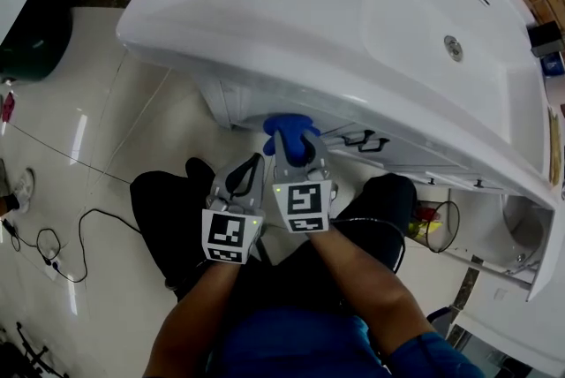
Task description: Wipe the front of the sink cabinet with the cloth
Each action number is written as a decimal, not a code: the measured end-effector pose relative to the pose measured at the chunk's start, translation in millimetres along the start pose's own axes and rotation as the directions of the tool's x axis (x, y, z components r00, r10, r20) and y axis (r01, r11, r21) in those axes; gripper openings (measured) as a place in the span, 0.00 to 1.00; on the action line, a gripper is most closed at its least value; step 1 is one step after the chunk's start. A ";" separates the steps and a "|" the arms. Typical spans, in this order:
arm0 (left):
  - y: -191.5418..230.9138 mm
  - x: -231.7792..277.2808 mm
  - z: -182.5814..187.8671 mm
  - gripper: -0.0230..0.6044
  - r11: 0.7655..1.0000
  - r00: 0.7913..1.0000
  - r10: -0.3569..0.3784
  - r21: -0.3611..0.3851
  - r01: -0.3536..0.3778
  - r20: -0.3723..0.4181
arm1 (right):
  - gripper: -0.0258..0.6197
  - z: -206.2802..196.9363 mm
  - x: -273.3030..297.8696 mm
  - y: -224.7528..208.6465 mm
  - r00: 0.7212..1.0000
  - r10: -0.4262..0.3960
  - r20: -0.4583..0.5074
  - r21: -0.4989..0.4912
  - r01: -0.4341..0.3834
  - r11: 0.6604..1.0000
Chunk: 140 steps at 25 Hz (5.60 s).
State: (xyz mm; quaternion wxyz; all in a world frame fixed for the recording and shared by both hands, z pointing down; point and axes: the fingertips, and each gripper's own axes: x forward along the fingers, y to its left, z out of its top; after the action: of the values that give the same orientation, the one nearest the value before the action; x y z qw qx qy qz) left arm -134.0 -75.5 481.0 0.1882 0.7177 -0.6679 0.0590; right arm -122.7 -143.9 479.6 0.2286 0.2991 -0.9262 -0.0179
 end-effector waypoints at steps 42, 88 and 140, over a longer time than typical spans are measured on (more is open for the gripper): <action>-139.4 55.4 -31.3 0.04 0.964 0.969 -0.230 0.112 0.240 -0.094 | 0.16 -134.3 -134.7 -121.3 0.958 -0.215 -0.188 0.253 0.258 0.932; -103.5 60.1 -55.7 0.04 0.979 0.975 -0.181 0.070 0.191 -0.131 | 0.16 -153.4 -68.0 -128.3 0.964 -0.147 -0.220 0.144 0.181 0.973; 30.5 -31.0 -50.4 0.04 0.996 0.996 0.054 0.072 -0.049 -0.073 | 0.15 -65.9 7.2 53.8 0.986 0.130 -0.100 0.075 -0.123 0.990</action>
State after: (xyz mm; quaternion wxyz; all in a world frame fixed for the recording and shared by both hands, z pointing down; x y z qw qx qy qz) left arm -158.7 -30.0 522.9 0.1860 0.7038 -0.6761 0.1141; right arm -128.6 -96.9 550.7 0.2672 0.2481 -0.9301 0.0442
